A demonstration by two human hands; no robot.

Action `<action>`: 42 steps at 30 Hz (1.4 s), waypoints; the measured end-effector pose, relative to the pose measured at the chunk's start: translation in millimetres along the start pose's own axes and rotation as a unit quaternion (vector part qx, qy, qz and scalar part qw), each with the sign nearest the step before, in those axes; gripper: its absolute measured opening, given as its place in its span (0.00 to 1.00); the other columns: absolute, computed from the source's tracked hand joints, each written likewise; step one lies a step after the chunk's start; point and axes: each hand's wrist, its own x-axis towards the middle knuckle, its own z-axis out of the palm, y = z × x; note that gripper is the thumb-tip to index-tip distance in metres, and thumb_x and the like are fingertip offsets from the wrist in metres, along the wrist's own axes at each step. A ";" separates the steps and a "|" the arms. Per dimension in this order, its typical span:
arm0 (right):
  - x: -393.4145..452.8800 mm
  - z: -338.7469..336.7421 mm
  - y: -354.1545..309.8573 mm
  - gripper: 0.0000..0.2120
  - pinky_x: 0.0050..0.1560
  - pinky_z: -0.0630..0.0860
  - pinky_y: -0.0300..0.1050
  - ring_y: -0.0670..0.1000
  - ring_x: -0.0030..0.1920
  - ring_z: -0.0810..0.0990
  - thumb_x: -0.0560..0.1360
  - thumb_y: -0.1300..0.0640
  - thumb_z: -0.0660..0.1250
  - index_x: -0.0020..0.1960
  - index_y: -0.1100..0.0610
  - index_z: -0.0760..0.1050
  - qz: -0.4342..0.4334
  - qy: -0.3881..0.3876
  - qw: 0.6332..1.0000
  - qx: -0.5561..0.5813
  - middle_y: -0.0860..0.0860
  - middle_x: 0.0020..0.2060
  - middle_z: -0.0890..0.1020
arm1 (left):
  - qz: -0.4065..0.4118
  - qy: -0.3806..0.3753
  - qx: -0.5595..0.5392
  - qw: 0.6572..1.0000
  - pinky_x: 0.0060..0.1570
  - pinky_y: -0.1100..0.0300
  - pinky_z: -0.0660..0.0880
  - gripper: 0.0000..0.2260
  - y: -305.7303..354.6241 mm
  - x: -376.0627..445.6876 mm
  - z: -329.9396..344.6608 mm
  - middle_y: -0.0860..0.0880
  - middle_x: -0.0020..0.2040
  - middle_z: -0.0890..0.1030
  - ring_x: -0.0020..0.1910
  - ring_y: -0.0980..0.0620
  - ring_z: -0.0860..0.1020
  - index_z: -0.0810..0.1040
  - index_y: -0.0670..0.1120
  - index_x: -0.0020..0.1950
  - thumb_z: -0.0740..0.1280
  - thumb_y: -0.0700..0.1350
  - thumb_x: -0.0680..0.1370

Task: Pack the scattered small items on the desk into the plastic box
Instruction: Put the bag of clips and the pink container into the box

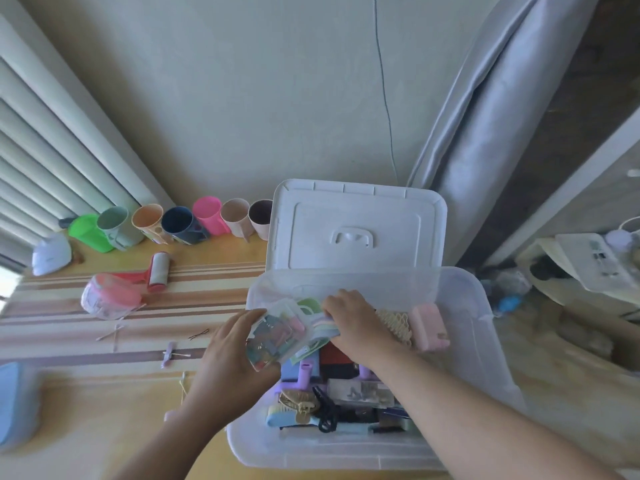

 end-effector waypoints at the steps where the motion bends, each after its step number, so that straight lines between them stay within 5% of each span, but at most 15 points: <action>1: 1.1 1.1 -1.0 0.16 0.49 0.72 0.54 0.55 0.52 0.69 0.71 0.57 0.72 0.48 0.50 0.65 0.002 -0.034 0.999 -0.018 0.48 0.48 0.69 | -0.004 -0.006 -0.001 1.000 0.61 0.59 0.68 0.37 -0.4 -1.7 1.8 0.61 0.66 0.73 0.65 0.56 0.70 0.69 0.58 0.74 0.74 0.50 0.65; 5: -9.8 -8.4 7.7 0.22 0.61 0.70 0.54 0.52 0.61 0.67 0.68 0.33 0.73 0.54 0.43 0.73 -0.003 -0.143 0.990 -0.017 0.45 0.59 0.69 | -0.009 -0.021 0.003 1.000 0.61 0.58 0.70 0.37 0.3 -5.6 6.7 0.62 0.67 0.72 0.66 0.55 0.70 0.69 0.59 0.75 0.75 0.51 0.66; 8: -28.1 -22.1 13.7 0.31 0.69 0.70 0.54 0.50 0.69 0.66 0.73 0.36 0.74 0.73 0.40 0.70 -0.028 -0.066 0.997 0.041 0.44 0.69 0.68 | -0.001 -0.024 -0.004 1.000 0.62 0.56 0.71 0.38 8.6 -7.9 9.3 0.64 0.66 0.70 0.66 0.55 0.70 0.67 0.60 0.76 0.75 0.51 0.67; 11: -43.9 -38.3 8.3 0.38 0.70 0.71 0.48 0.50 0.72 0.67 0.76 0.44 0.75 0.80 0.40 0.61 -0.090 0.009 0.994 0.058 0.46 0.73 0.67 | 0.023 -0.024 -0.026 0.999 0.59 0.59 0.69 0.37 22.2 -4.5 12.4 0.65 0.64 0.70 0.63 0.59 0.69 0.67 0.61 0.76 0.76 0.52 0.68; 15: -63.0 -55.4 1.3 0.40 0.70 0.70 0.46 0.51 0.72 0.67 0.72 0.50 0.77 0.79 0.43 0.62 -0.103 0.034 0.992 0.066 0.47 0.74 0.67 | 0.079 -0.059 -0.030 0.995 0.63 0.64 0.66 0.37 46.1 7.1 20.2 0.64 0.66 0.70 0.65 0.60 0.68 0.68 0.59 0.76 0.76 0.52 0.68; 22: -114.8 -51.1 9.4 0.42 0.65 0.75 0.50 0.44 0.70 0.70 0.68 0.39 0.72 0.77 0.37 0.56 0.019 -0.072 0.997 0.020 0.37 0.72 0.68 | 0.203 -0.256 0.043 0.944 0.72 0.58 0.66 0.39 55.6 6.0 60.2 0.57 0.76 0.68 0.75 0.54 0.64 0.63 0.61 0.78 0.73 0.51 0.69; 26: -127.4 -15.2 11.8 0.36 0.60 0.77 0.53 0.54 0.64 0.76 0.65 0.37 0.69 0.71 0.45 0.68 0.052 -0.155 0.985 -0.051 0.43 0.65 0.76 | 0.181 -0.381 0.073 0.904 0.72 0.55 0.67 0.44 44.1 -2.9 70.3 0.58 0.78 0.67 0.74 0.55 0.66 0.58 0.61 0.80 0.78 0.57 0.70; 31: -120.9 11.7 24.6 0.33 0.48 0.73 0.46 0.51 0.59 0.78 0.70 0.46 0.75 0.72 0.49 0.68 0.066 -0.185 0.980 -0.020 0.43 0.69 0.70 | 0.188 -0.278 0.097 0.937 0.61 0.56 0.75 0.30 30.2 -6.5 63.1 0.57 0.67 0.77 0.62 0.54 0.76 0.66 0.62 0.77 0.70 0.60 0.75; 37: -120.2 2.3 35.7 0.40 0.64 0.75 0.45 0.42 0.66 0.74 0.68 0.39 0.75 0.77 0.42 0.65 0.053 -0.213 0.974 0.065 0.34 0.72 0.66 | 0.289 -0.103 0.142 0.941 0.55 0.53 0.79 0.16 11.4 -11.0 49.4 0.55 0.55 0.81 0.55 0.50 0.78 0.81 0.58 0.60 0.71 0.51 0.72; 39: -124.6 -0.2 39.0 0.38 0.64 0.75 0.48 0.40 0.64 0.73 0.66 0.33 0.74 0.73 0.40 0.71 0.054 -0.178 0.981 0.053 0.32 0.68 0.68 | 0.293 -0.044 0.172 0.939 0.60 0.48 0.78 0.16 1.2 -11.9 48.6 0.52 0.57 0.80 0.59 0.46 0.77 0.82 0.57 0.58 0.74 0.49 0.70; 42: -131.8 -2.5 44.5 0.26 0.56 0.79 0.53 0.47 0.57 0.78 0.67 0.35 0.75 0.61 0.44 0.79 0.016 0.011 1.000 0.011 0.40 0.59 0.75 | 0.268 0.004 0.188 0.945 0.69 0.41 0.70 0.19 -5.8 -16.3 44.1 0.45 0.65 0.77 0.66 0.40 0.74 0.80 0.54 0.62 0.73 0.49 0.71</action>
